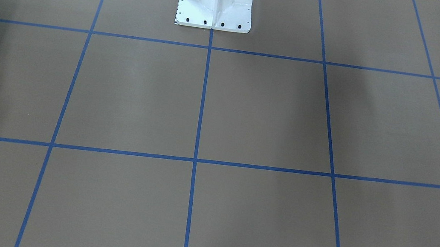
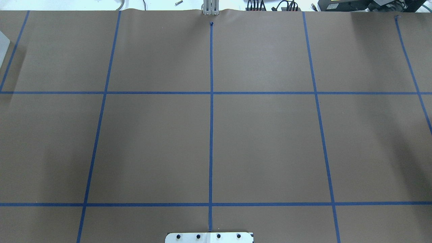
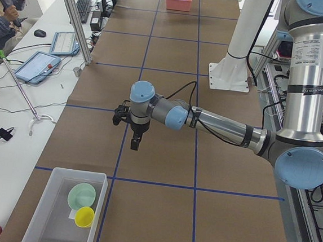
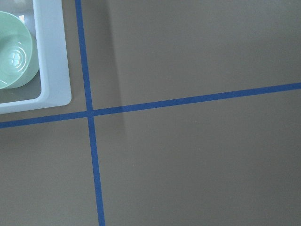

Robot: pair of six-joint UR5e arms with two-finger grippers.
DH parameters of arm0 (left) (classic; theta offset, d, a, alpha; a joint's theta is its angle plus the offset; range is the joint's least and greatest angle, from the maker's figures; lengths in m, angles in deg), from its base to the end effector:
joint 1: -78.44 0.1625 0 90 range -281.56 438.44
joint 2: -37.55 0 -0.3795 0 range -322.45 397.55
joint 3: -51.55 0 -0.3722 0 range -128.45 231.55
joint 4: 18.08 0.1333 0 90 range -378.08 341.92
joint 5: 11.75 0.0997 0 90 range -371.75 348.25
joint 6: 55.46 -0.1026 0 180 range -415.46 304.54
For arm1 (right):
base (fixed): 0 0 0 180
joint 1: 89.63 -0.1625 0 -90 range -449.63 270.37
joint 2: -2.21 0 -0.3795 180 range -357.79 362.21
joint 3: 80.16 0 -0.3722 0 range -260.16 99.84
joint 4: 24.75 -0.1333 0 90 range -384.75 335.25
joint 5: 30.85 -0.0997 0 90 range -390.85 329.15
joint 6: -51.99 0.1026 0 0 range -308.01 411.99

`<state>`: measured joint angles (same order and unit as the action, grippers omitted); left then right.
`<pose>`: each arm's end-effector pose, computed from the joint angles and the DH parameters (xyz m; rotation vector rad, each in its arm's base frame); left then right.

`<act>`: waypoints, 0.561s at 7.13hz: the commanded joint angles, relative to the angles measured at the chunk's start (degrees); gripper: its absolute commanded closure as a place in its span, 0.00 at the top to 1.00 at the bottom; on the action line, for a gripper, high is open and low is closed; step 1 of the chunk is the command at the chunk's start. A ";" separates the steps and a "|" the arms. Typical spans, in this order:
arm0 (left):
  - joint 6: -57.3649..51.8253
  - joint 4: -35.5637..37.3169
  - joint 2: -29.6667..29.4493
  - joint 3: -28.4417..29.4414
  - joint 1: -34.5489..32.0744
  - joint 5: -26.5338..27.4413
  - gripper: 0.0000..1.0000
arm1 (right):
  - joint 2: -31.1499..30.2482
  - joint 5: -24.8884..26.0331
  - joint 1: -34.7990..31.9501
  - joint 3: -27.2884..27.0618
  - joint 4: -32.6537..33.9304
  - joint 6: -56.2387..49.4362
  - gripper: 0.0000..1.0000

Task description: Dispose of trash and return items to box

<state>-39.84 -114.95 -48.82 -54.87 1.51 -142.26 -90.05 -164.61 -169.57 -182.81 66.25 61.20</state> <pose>0.0389 -0.4623 0.4988 0.1449 0.7593 0.0790 -0.0193 -0.4654 0.5314 0.0261 -0.7774 -0.0767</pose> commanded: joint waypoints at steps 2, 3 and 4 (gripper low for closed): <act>-0.06 0.19 0.05 0.07 0.03 -0.01 0.98 | -1.68 -0.19 -0.21 -2.37 0.06 0.02 1.00; 0.11 0.19 0.05 0.07 0.03 -0.01 0.98 | -1.69 -0.28 -0.21 -2.29 0.06 0.11 1.00; -0.15 0.27 -0.03 0.51 0.11 -0.01 0.98 | -1.78 -0.10 -0.13 -2.29 -0.03 0.02 1.00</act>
<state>-39.84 -114.74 -48.78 -54.74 1.55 -142.27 -91.65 -164.81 -169.77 -185.01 66.29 61.25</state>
